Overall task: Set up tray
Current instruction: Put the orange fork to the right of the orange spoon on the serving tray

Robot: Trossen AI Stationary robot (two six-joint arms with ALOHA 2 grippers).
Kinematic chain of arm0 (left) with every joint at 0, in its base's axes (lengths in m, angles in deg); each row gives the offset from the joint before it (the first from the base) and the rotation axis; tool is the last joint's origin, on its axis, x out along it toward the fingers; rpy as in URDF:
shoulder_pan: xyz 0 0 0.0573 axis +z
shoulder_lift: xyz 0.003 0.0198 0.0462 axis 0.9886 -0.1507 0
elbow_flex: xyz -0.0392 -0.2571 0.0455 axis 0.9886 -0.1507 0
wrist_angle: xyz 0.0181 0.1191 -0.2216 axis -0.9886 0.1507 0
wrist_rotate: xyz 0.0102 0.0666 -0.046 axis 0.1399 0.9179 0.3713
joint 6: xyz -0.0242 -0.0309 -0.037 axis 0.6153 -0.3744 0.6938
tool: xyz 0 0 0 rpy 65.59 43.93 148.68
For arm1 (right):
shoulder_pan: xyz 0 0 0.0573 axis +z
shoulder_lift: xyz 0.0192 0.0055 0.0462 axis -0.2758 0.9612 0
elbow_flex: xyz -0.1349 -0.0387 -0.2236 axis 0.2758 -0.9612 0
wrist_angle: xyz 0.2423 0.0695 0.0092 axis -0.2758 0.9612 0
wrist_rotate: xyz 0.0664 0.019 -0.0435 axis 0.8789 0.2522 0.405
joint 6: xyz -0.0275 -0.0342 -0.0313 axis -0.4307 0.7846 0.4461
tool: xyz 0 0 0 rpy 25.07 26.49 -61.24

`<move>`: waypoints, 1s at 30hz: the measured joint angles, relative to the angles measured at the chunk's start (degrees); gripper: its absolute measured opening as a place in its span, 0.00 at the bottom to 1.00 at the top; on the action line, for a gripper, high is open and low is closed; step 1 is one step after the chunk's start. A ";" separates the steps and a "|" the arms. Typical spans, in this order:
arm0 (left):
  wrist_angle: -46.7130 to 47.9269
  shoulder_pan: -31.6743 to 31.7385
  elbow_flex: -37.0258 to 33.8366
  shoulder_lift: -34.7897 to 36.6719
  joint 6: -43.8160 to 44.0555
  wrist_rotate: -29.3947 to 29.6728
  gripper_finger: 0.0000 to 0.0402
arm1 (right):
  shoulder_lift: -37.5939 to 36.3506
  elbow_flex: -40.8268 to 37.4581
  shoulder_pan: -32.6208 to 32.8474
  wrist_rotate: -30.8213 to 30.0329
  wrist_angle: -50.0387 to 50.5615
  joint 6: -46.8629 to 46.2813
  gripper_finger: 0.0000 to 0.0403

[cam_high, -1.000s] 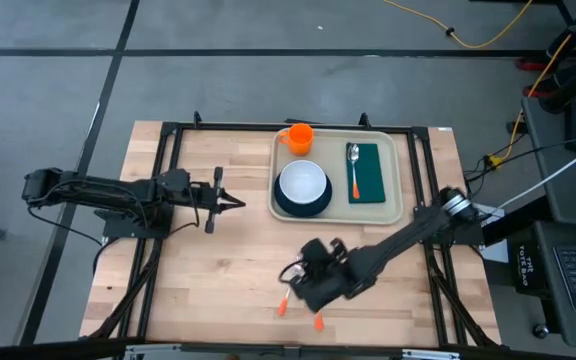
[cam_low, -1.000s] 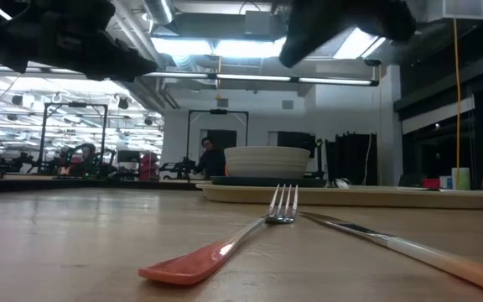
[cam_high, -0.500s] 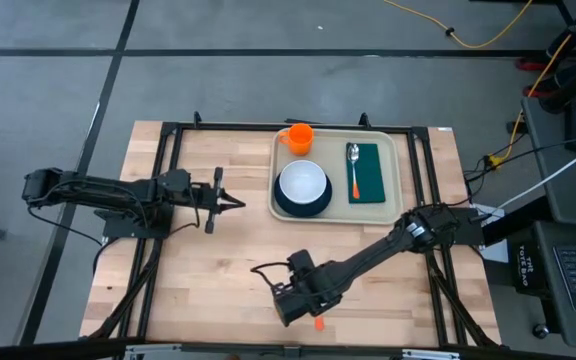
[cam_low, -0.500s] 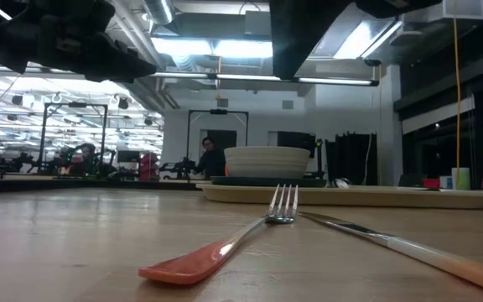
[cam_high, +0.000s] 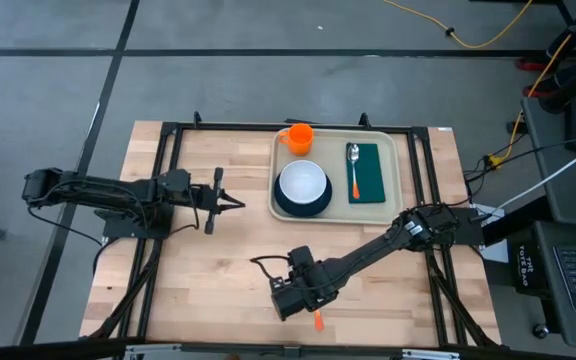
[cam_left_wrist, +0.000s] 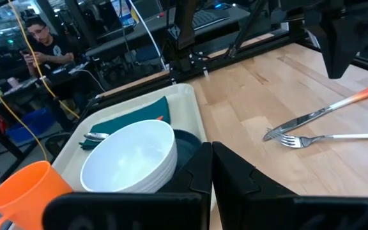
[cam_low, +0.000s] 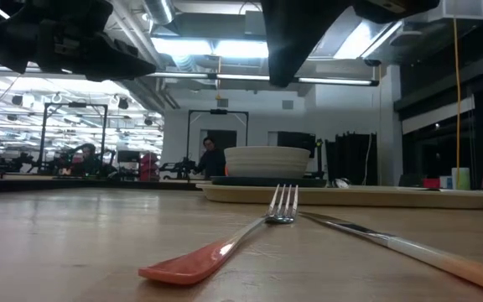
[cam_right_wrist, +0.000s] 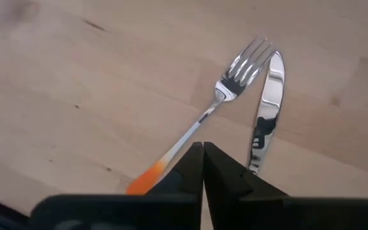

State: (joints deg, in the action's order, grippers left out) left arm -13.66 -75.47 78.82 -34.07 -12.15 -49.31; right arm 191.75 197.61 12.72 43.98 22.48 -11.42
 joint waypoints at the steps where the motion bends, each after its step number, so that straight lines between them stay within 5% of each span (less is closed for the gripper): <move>1: 0.00 0.00 0.00 0.00 0.00 0.00 0.01 | 0.00 0.00 -0.01 -0.01 0.06 0.49 0.05; 14: 0.00 0.00 0.00 0.00 -0.01 -0.07 0.01 | 0.26 -0.07 -0.26 -1.83 0.09 -5.21 0.29; 30: 0.43 0.00 0.02 -0.04 0.15 -0.20 0.01 | 3.82 -0.13 -1.44 -0.94 -5.00 -13.31 0.29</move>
State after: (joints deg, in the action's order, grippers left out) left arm -13.23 -75.47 78.84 -34.11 -12.00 -49.51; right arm 195.57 197.48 11.28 43.04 17.48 -24.73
